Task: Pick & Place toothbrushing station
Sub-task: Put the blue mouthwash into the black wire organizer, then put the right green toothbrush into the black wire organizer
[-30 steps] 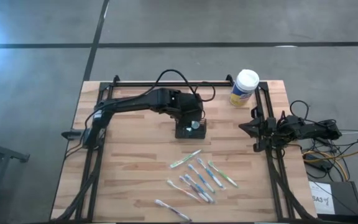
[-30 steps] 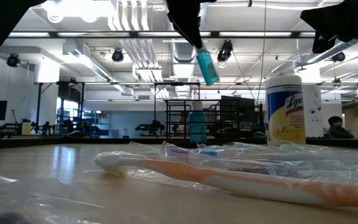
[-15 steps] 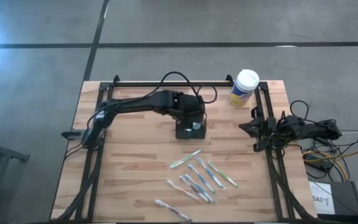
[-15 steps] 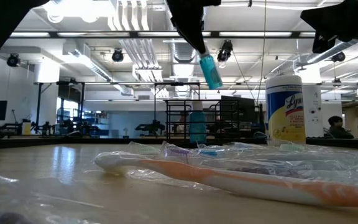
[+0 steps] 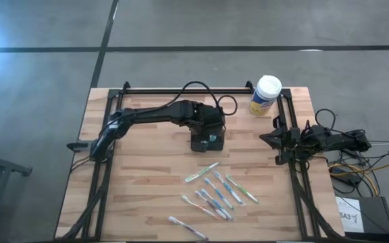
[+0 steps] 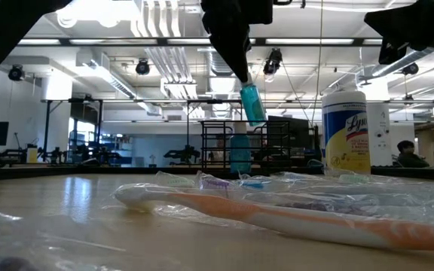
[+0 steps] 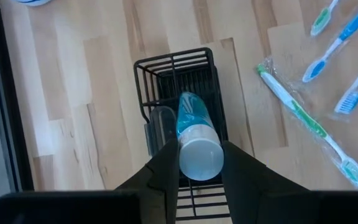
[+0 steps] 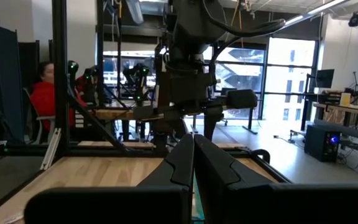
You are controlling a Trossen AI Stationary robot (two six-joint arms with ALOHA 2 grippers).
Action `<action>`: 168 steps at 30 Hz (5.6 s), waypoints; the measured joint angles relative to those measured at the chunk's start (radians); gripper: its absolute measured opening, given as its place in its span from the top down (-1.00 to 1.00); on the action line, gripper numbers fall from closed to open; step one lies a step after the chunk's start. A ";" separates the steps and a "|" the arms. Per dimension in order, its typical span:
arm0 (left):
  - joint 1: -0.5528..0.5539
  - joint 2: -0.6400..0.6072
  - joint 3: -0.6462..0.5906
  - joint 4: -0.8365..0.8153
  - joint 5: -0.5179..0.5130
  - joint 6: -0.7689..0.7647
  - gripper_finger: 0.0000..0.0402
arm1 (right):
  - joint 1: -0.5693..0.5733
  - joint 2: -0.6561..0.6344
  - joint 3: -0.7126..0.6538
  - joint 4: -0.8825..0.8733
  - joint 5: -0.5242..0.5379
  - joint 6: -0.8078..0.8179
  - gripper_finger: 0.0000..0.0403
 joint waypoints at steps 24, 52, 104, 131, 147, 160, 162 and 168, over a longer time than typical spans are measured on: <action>0.008 0.028 0.039 -0.079 -0.028 0.024 0.53 | 0.000 0.000 0.000 -0.003 0.000 0.000 0.96; 0.009 0.027 0.050 -0.087 -0.029 0.174 0.53 | 0.000 0.000 0.000 -0.007 0.000 -0.022 0.96; -0.002 0.050 -0.002 -0.087 -0.041 0.278 0.53 | 0.000 0.000 0.000 -0.014 0.000 -0.030 0.96; -0.002 0.145 0.001 -0.038 -0.058 0.359 0.14 | 0.000 0.000 0.000 -0.022 0.000 -0.030 0.96; -0.004 0.141 0.055 -0.070 -0.057 0.329 -0.03 | 0.000 0.000 0.000 -0.021 0.000 -0.042 0.96; 0.016 -0.191 0.047 -0.235 0.172 0.047 0.41 | 0.000 0.000 0.000 -0.022 0.000 -0.032 0.96; 0.018 -0.323 -0.057 -0.169 0.174 -0.033 0.62 | 0.000 0.000 0.000 -0.022 0.000 -0.029 0.96; 0.001 -0.837 -0.606 0.222 0.145 -0.303 0.95 | 0.000 0.000 0.000 -0.022 0.000 -0.026 0.96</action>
